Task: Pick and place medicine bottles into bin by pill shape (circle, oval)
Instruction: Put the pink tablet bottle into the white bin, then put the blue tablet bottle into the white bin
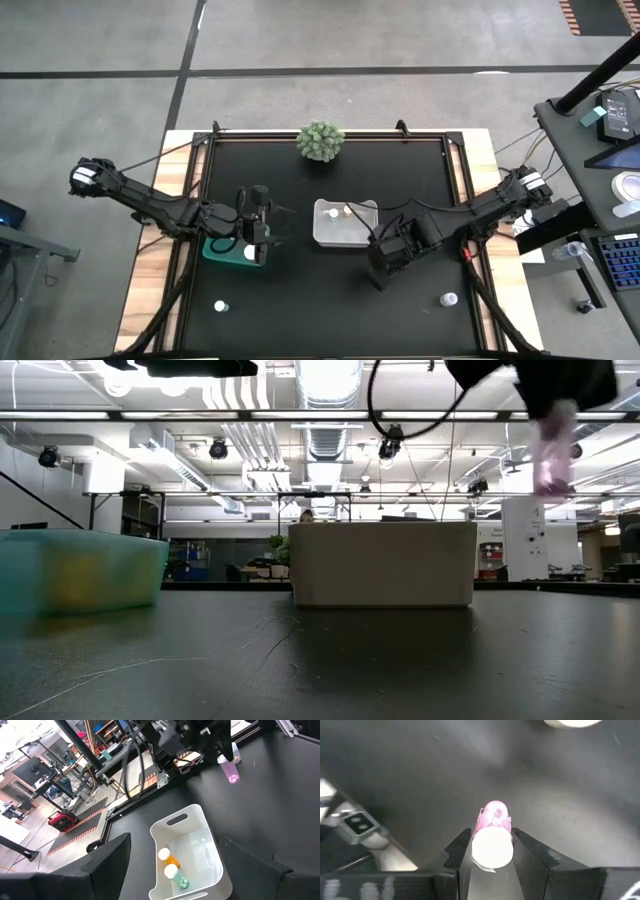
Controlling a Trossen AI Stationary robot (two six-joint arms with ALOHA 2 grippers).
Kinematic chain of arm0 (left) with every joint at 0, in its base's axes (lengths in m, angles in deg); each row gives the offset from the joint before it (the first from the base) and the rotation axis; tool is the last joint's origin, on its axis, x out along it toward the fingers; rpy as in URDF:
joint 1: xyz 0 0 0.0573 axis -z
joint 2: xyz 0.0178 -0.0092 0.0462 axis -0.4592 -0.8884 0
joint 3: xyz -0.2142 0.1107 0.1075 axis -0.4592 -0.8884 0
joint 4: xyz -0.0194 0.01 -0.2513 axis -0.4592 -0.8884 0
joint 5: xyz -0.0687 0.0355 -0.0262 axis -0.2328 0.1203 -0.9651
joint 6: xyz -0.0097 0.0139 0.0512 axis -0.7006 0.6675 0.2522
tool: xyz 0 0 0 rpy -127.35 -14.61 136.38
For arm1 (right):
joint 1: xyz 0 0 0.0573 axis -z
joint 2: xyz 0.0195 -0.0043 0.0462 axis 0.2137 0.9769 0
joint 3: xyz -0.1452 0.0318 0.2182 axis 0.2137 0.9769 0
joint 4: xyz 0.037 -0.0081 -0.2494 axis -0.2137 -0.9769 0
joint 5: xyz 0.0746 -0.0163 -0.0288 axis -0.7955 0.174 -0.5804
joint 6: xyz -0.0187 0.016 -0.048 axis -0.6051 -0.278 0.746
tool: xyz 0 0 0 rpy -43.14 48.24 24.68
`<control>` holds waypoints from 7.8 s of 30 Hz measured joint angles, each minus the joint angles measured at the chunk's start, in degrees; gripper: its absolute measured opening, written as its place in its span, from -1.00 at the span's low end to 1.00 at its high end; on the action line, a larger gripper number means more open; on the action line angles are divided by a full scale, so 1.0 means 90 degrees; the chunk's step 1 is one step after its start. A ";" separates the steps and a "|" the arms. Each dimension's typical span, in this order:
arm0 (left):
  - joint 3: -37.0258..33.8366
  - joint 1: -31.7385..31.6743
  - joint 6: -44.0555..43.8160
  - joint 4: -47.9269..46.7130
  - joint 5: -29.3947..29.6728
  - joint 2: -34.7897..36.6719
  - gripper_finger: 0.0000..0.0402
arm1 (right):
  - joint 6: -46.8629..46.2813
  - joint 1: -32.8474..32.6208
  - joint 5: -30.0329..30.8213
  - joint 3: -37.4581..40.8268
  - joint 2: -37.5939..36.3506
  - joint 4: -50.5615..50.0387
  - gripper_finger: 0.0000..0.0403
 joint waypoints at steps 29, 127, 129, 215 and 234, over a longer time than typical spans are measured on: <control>-0.0002 -0.0505 0.0971 -0.0148 0.0456 0.0181 0.42 | 0.5350 0.4554 -0.0596 -0.0957 0.0151 -0.0686 -0.44; -0.0486 -0.3810 -0.1159 0.0622 -0.3220 0.0478 0.42 | 0.5042 0.2570 -0.0112 -0.1591 0.1379 -0.0986 0.07; -0.0486 -0.3738 -0.1160 0.0629 -0.3223 0.0478 0.42 | 0.4950 0.2379 -0.0090 -0.1591 0.1269 -0.0971 0.07; 0.1569 0.3534 -1.3945 -0.5894 -0.3900 -0.2939 -0.26 | 0.9966 0.2965 -0.0168 0.1163 -0.0270 0.6316 0.07; 0.2717 0.1444 -1.0707 -0.5883 -0.2984 -0.2614 -0.51 | 0.9805 0.2987 -0.0165 0.1134 -0.0327 0.5162 0.07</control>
